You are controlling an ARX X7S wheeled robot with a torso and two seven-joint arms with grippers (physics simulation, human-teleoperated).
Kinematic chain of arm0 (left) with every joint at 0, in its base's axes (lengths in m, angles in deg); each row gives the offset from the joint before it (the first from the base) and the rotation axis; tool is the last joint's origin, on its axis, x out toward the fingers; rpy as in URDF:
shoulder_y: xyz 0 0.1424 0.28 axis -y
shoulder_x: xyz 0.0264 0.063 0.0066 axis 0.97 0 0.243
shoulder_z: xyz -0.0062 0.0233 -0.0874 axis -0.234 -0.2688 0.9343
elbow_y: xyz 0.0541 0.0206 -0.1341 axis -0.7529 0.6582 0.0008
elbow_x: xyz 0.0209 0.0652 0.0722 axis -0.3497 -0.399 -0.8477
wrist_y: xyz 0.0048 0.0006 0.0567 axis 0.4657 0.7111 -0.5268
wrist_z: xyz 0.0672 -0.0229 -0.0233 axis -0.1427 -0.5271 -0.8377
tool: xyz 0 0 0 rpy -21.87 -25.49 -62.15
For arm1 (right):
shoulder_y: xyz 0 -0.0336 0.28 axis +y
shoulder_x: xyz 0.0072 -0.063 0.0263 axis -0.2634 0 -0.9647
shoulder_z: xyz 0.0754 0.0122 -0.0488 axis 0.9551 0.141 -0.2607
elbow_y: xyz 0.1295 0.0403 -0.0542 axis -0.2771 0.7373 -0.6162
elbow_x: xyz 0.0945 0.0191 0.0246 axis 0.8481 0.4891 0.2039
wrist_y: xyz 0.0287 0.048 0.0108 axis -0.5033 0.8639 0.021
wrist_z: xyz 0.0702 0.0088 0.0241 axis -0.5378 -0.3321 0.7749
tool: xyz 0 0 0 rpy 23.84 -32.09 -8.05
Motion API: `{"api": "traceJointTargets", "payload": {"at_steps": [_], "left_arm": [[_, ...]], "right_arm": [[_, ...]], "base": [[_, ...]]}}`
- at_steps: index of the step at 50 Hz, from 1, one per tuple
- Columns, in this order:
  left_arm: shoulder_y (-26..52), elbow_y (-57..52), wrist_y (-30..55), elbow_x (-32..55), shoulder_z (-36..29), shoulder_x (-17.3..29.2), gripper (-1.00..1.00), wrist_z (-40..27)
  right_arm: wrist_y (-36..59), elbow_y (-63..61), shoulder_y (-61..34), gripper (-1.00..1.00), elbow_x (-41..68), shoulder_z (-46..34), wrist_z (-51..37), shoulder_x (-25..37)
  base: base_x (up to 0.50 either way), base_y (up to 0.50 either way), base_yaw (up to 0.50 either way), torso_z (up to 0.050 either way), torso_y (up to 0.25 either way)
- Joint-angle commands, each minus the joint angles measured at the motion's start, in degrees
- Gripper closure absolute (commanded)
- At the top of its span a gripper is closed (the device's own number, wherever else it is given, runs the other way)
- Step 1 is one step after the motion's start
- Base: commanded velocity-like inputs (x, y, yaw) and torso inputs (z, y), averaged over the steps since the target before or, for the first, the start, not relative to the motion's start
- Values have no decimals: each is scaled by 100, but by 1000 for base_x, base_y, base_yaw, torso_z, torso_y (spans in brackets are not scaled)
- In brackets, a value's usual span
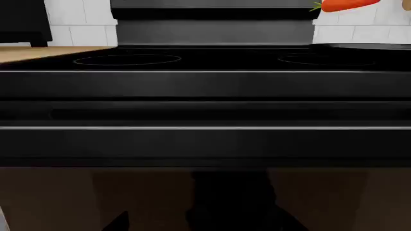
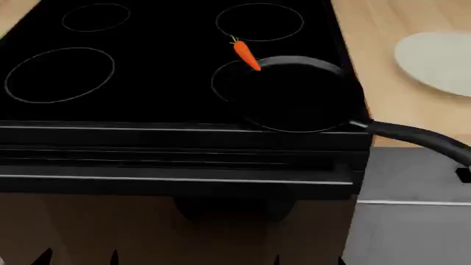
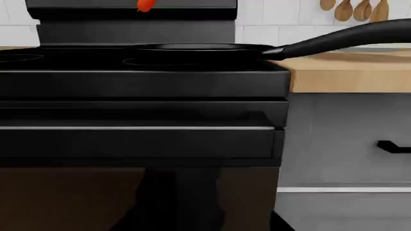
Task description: Pick the carrot from the pan and place it on the plate.
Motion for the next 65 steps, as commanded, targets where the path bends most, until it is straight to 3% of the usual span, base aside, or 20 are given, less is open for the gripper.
{"api": "traceJointTargets", "payload": {"at_steps": [1, 24, 25, 26, 29, 31, 34, 37, 41, 44, 46, 48, 52, 57, 65], "left_arm": [[-11, -37, 25, 106, -121, 106, -100, -121], [-22, -3, -125, 436, -481, 380, -100, -424], [102, 460, -335, 367, -454, 292, -100, -234], [-50, -7, -132, 134, -100, 53, -100, 20], [33, -595, 557, 104, -185, 160, -100, -201], [173, -1529, 1377, -81, -229, 254, -100, -320], [730, -3244, 3148, -244, -263, 463, -100, -283], [1686, -4745, 5118, -384, -256, 582, -100, -223], [3446, -5863, 7563, -656, -602, 798, -100, -113], [4385, -5998, 8323, -1083, -755, 819, -100, 216], [4901, -5997, 8733, -1714, -866, 714, -100, 758], [5255, -5893, 8988, -1893, -909, 712, -100, 925], [5830, -5243, 8995, -2467, -936, 549, -100, 1451], [6621, -4487, 8989, -4534, -1276, 200, -100, 3038], [6901, -4119, 8889, -4709, -1088, 114, -100, 3193]], "right_arm": [[3, -14, 9, -100, 105, -133, -133, 105], [-94, 92, -24, -100, 431, -464, -443, 371], [85, 139, -132, -100, 320, -461, -391, 284], [-50, 61, -4, -100, 100, -83, -66, 46], [382, -494, -32, -100, 261, -122, -144, 167], [1110, -1433, -144, -100, 167, -159, -189, 333], [2966, -3298, -664, -100, 496, -82, -16, 582], [5273, -4934, -1820, -100, 1087, 229, -17, 667], [8006, -5878, -3790, -100, 1478, 440, -145, 677], [8723, -5998, -4911, -100, 2337, 639, -828, 872], [8996, -5828, -5477, -100, 3472, 1186, -1453, 884], [8992, -5566, -5852, -100, 4100, 1170, -1963, 1067], [8601, -4884, -6200, -100, 3972, 754, -1993, 1213], [8723, -4467, -6807, -100, 3979, 520, -2040, 1268], [8835, -4275, -7059, -100, 4111, 461, -2179, 1261]], "base": [[0, 0, 0, 0, 0], [0, 0, 0, 0, 0], [0, 0, 0, 0, 0], [0, 0, 0, 0, 0], [0, 0, 0, 0, 0], [0, 0, 0, 0, 0], [0, 0, 0, 0, 0], [0, 0, 0, 0, 0], [0, 0, 0, 0, 0], [0, 0, 0, 0, 0], [0, 0, 0, 0, 0], [0, 0, 0, 0, 0], [0, 0, 0, 0, 0], [0, 0, 0, 0, 0], [0, 0, 0, 0, 0]]}}
